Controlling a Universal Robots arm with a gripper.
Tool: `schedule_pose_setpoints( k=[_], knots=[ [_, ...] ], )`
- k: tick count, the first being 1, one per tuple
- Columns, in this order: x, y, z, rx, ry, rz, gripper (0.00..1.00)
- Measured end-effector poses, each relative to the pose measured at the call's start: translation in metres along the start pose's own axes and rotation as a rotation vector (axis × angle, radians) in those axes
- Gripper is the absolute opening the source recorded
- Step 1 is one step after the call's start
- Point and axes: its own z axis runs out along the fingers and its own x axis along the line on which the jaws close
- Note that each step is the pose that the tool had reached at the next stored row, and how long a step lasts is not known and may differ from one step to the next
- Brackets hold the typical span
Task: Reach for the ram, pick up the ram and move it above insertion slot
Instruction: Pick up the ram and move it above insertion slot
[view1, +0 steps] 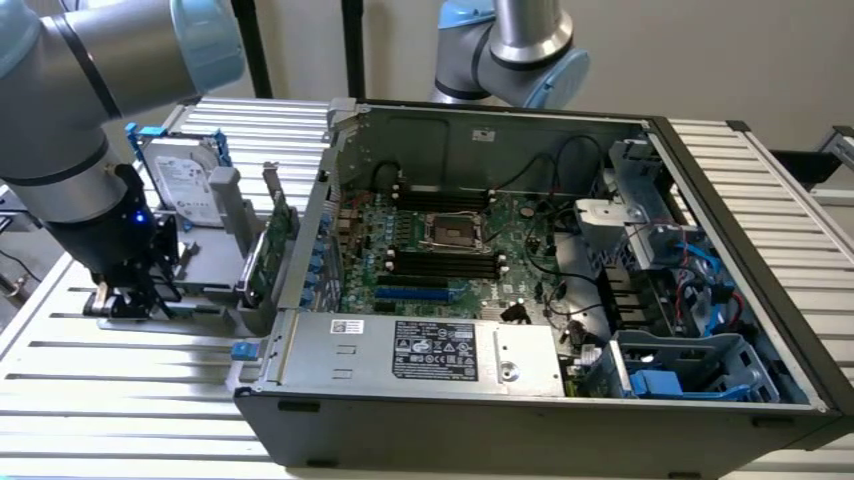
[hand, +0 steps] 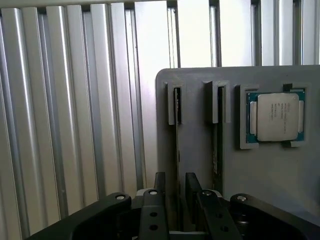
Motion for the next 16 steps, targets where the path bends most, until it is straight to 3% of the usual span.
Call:
schedule_pose_setpoints(
  k=[7, 14, 16],
  knots=[
    [-0.0002, 0.0000, 0.0016, -0.0009, -0.0130, 0.000, 0.31],
    [-0.0001, 0.0000, 0.0049, -0.0027, -0.0196, 0.000, 0.31],
    [-0.0001, 0.0000, 0.0060, -0.0037, -0.0251, 0.000, 0.31]
  ],
)
